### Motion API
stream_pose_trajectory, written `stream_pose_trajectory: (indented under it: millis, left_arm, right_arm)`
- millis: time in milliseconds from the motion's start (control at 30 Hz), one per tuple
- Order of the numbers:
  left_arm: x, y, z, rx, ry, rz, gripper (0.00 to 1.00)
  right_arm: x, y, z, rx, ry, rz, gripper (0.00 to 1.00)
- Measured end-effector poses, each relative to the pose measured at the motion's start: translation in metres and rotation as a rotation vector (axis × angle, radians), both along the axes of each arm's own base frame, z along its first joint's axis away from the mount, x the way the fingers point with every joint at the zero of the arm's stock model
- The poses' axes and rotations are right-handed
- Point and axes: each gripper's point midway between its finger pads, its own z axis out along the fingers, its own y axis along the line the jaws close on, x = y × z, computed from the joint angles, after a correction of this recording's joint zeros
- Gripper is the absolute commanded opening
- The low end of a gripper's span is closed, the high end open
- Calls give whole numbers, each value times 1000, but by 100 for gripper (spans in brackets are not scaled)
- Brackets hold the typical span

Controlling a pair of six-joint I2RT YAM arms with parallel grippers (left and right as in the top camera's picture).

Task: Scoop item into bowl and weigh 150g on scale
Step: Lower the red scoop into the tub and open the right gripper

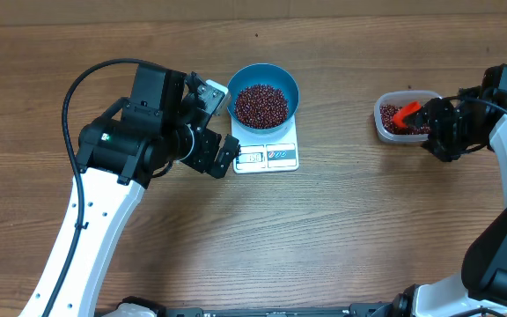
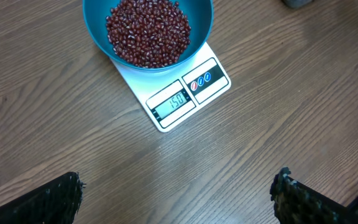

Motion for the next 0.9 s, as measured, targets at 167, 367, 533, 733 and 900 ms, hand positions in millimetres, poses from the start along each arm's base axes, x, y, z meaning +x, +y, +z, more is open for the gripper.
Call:
stream_pose_trajectory:
  millis: [167, 367, 533, 733, 900]
  left_arm:
    - [0, 0, 0, 0, 0, 0, 99]
    - [0, 0, 0, 0, 0, 0, 100]
    - [0, 0, 0, 0, 0, 0, 100]
    - [0, 0, 0, 0, 0, 0, 100]
    - [0, 0, 0, 0, 0, 0, 99]
  right_arm:
    - [-4, -7, -5, -42, 25, -15, 89]
    - [-14, -7, -19, -44, 68, -28, 100]
    - [-18, -6, -25, -37, 85, -45, 100]
    - [-16, -4, -24, -16, 85, -64, 100]
    - [-3, -6, -20, 2, 45, -120, 100]
